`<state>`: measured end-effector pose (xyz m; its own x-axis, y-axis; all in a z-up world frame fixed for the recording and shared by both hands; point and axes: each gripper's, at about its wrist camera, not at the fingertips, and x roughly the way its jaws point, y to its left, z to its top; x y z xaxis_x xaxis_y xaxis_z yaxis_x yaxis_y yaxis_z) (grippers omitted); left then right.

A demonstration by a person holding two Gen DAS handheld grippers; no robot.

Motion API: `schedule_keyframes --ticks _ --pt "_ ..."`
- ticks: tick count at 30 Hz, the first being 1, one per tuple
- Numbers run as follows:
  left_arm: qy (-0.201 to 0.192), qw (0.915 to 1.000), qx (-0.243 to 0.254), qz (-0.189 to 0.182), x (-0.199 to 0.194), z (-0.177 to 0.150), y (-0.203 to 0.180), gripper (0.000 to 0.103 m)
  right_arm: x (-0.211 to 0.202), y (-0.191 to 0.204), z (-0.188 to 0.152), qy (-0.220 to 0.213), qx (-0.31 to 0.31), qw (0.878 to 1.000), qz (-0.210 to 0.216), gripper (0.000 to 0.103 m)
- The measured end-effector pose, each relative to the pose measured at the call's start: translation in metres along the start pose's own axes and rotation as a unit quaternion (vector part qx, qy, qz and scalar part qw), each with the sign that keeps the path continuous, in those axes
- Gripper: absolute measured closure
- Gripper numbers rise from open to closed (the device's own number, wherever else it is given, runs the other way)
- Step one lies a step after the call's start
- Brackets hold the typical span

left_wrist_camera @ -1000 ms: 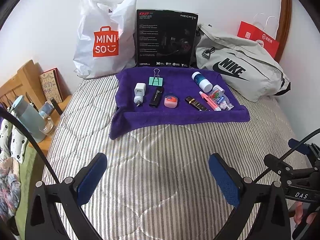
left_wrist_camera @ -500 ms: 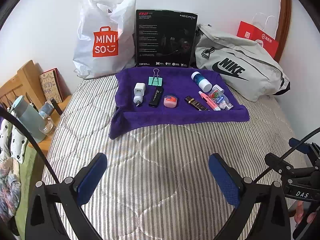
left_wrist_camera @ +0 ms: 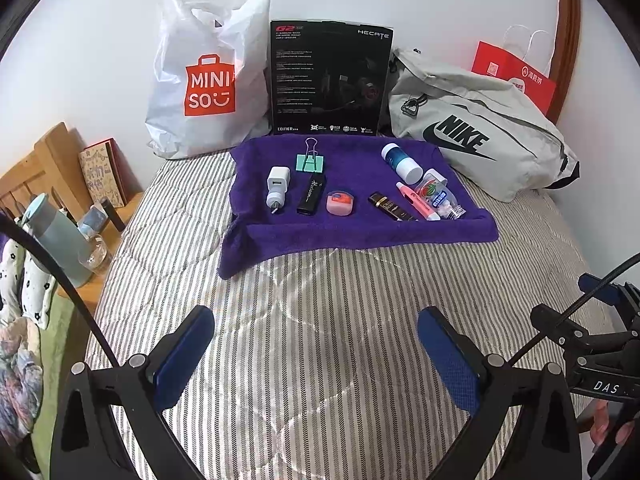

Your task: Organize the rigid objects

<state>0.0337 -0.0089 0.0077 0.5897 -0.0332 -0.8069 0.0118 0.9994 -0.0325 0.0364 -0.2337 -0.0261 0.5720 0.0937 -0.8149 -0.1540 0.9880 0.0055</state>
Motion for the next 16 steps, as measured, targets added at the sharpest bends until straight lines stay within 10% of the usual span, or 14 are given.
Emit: schedule_keyframes --ticks 16 --pt "-0.009 0.9999 0.008 0.002 -0.0002 -0.0005 0.0002 0.0 -0.0023 -0.0015 0.0 -0.003 0.005 1.0 0.008 0.0"
